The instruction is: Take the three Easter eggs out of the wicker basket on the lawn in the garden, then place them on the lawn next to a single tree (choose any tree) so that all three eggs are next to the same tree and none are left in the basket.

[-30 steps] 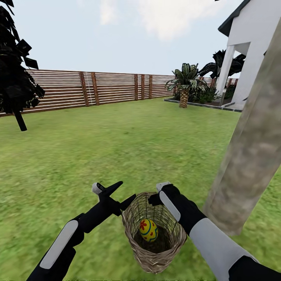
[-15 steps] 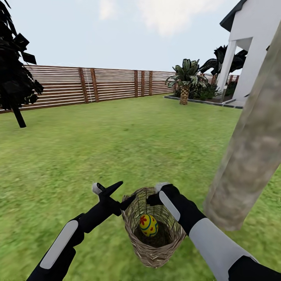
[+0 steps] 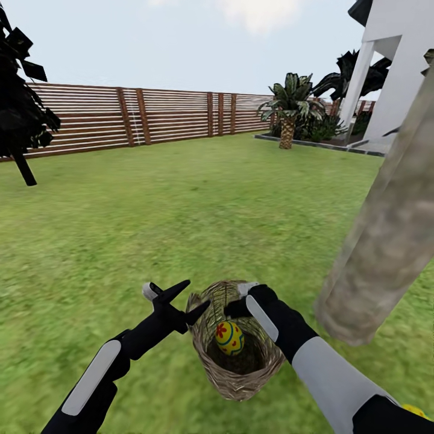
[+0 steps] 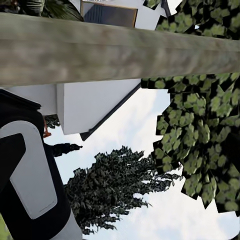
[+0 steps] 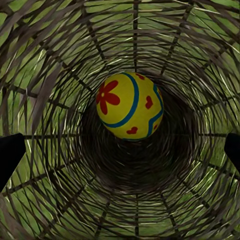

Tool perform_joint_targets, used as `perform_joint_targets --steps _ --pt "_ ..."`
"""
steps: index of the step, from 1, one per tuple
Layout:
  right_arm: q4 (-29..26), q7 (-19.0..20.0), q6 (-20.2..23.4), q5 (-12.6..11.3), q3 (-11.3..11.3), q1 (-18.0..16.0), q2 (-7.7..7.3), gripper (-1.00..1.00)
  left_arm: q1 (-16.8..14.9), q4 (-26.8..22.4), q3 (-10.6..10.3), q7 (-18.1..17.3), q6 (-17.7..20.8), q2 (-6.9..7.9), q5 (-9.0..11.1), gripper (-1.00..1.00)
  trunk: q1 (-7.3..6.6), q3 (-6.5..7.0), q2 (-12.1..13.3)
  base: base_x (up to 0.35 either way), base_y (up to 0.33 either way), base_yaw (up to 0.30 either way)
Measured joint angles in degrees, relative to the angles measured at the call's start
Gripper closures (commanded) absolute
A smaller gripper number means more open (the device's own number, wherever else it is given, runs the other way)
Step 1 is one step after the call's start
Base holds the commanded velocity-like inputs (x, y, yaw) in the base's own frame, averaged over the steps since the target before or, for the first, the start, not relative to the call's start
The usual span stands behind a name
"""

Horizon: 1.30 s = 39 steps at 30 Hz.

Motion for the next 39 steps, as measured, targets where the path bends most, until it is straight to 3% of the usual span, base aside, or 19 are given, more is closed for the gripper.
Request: perform_joint_targets --steps 12,17,18,19,24,29,39 --pt "1.4 -0.1 -0.2 0.0 -0.1 0.0 0.0 -1.0 0.0 -0.1 0.0 0.0 0.0 -0.06 0.0 -1.0 0.31 -2.66 -0.2 0.0 0.0 0.0" --pt "2.1 -0.1 -0.3 0.0 -0.2 0.0 0.0 -1.0 0.0 -0.7 0.7 -0.5 0.3 0.91 0.5 -1.0 0.44 -3.77 -0.2 0.0 0.0 0.0" --pt "2.1 0.0 -0.4 0.1 -0.2 0.0 0.0 -1.0 0.0 -0.7 1.1 -0.5 0.3 1.5 0.6 -1.0 0.46 -3.99 -0.2 0.0 0.0 0.0" --pt "2.1 0.0 -0.4 0.0 -0.2 0.0 0.0 -1.0 0.0 -0.8 2.7 -0.7 0.5 2.93 0.8 -1.0 0.49 -4.21 -0.3 0.0 0.0 0.0" --pt "2.2 -0.1 -0.4 0.1 -0.2 0.0 0.0 -1.0 0.0 -0.7 9.2 -3.8 2.1 6.51 0.9 -1.0 0.62 -5.32 -0.3 0.0 0.0 0.0" --pt "2.2 0.0 -0.4 0.1 -0.2 0.0 0.0 -1.0 0.0 -0.4 10.8 -6.7 3.6 7.7 0.8 -1.0 0.75 -6.43 -0.4 0.0 0.0 0.0" --pt "2.3 0.2 -0.5 0.1 -0.2 0.0 -0.07 -1.0 0.0 -0.3 11.4 -6.9 3.6 7.71 0.9 -1.0 0.98 -8.43 -0.5 0.0 0.0 0.0"
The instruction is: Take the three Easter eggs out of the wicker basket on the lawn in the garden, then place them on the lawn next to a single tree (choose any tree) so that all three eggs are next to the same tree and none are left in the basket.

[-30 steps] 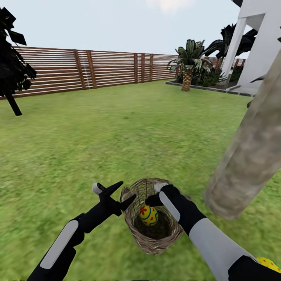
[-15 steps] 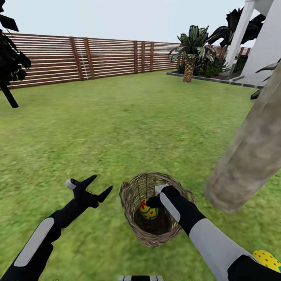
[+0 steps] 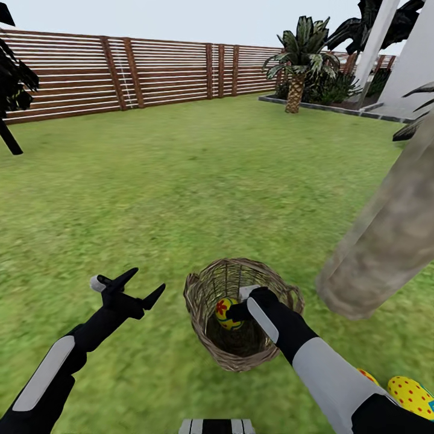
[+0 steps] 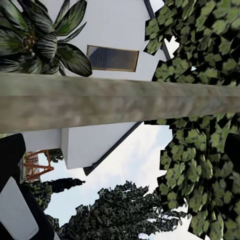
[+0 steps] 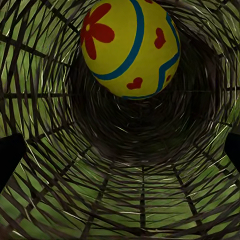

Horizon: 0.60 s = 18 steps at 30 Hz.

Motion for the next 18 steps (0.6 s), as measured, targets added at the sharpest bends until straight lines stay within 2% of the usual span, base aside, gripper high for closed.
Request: perform_joint_targets --steps 7,14,18 --pt "0.0 0.0 0.0 0.0 0.0 0.0 -0.01 -1.0 0.0 0.2 0.0 0.0 -0.1 -0.22 0.0 -1.0 0.0 0.0 0.0 0.011 0.0 0.0" --pt "-0.1 0.1 -0.1 0.0 0.0 0.0 -0.02 -1.0 0.0 0.5 0.0 0.0 -0.1 -0.24 0.1 -1.0 -0.03 0.0 0.0 0.276 0.084 0.0" --pt "-0.7 0.1 0.0 0.2 0.0 0.0 0.0 -1.0 0.0 0.5 -0.1 0.0 -0.1 -0.3 0.1 -1.0 -0.01 0.01 0.0 0.081 0.035 -0.057"
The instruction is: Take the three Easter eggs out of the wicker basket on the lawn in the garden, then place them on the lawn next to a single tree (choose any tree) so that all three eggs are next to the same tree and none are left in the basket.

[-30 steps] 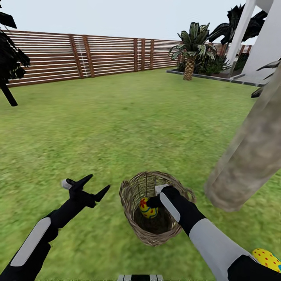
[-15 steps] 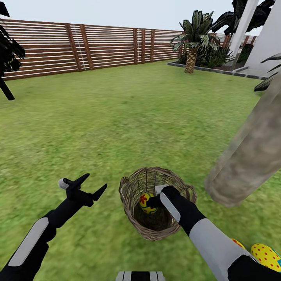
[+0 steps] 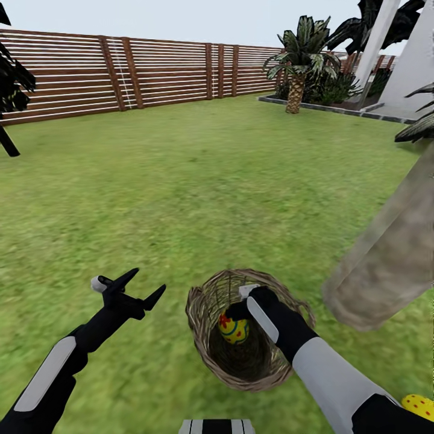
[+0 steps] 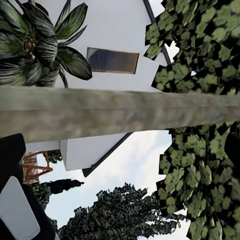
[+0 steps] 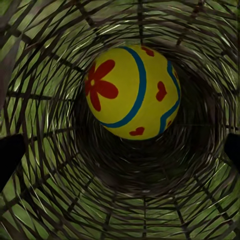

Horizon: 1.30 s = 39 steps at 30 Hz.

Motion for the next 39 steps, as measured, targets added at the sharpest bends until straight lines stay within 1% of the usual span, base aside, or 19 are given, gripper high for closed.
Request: perform_joint_targets --steps 7,14,17,24,39 --pt "0.0 0.0 0.1 -0.2 0.0 0.0 0.06 -1.0 0.0 0.0 0.0 0.0 0.0 -0.03 -0.1 -1.0 0.0 0.2 0.0 0.013 0.029 -0.216" --pt "0.2 0.0 0.0 -0.4 0.0 0.0 0.04 -1.0 0.0 0.0 0.0 0.0 0.0 -0.03 -0.1 -1.0 -0.01 0.44 0.0 0.093 0.245 -0.234" --pt "0.2 0.0 0.0 -0.4 0.0 0.0 0.07 -1.0 0.0 0.0 0.0 0.0 0.0 -0.07 -0.1 -1.0 0.0 0.47 0.0 0.07 0.157 -0.069" --pt "0.3 0.0 0.0 -0.4 0.0 0.0 0.07 -1.0 0.0 0.0 0.0 0.0 0.0 -0.12 -0.1 -1.0 0.01 0.48 0.0 0.009 0.019 -0.008" --pt "0.3 0.1 -0.2 0.1 0.0 0.0 0.08 -1.0 0.0 0.0 -0.1 0.1 -0.1 -0.3 -0.4 -1.0 0.4 -2.84 -0.2 0.0 0.0 0.0"
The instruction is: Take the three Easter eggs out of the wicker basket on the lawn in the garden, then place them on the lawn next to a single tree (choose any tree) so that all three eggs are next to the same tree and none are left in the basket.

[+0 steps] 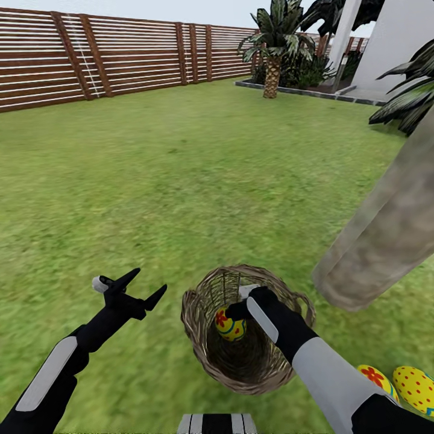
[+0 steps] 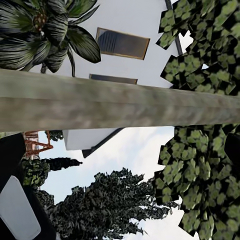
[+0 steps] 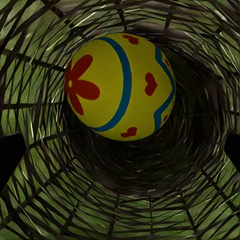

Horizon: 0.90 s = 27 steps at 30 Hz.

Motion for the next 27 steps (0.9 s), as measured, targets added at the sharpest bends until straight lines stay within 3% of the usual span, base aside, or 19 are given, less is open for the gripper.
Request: perform_joint_targets --steps 8,12,15,21,27 --pt "0.3 -0.3 -1.8 -0.1 0.0 -0.1 0.26 -1.0 0.0 0.0 -0.2 0.3 -0.1 -0.38 -0.2 -1.0 0.21 -1.77 -0.1 0.0 0.0 0.0" --pt "8.3 -0.6 -6.0 0.0 -0.1 -0.6 3.0 -1.0 0.0 0.0 -0.2 0.3 -0.1 -0.6 -0.2 -1.0 0.31 -2.66 -0.2 0.0 0.0 0.0" --pt "14.0 -0.7 -10.3 0.0 -0.2 -2.2 3.97 -1.0 0.0 0.0 -0.2 0.3 -0.1 -0.63 -0.2 -1.0 0.39 -3.33 -0.2 0.0 0.0 0.0" --pt "15.4 -0.6 -11.6 0.1 -0.1 -2.9 4.72 -1.0 0.0 0.0 -0.2 0.3 -0.1 -0.69 -0.4 -1.0 0.54 -4.66 -0.3 0.0 0.0 0.0" --pt "15.6 -0.7 -14.7 6.7 -0.1 -3.0 4.99 -1.0 0.0 0.0 -0.3 0.4 -0.2 -0.7 -0.5 -1.0 0.69 -5.99 -0.4 0.0 0.0 0.0"
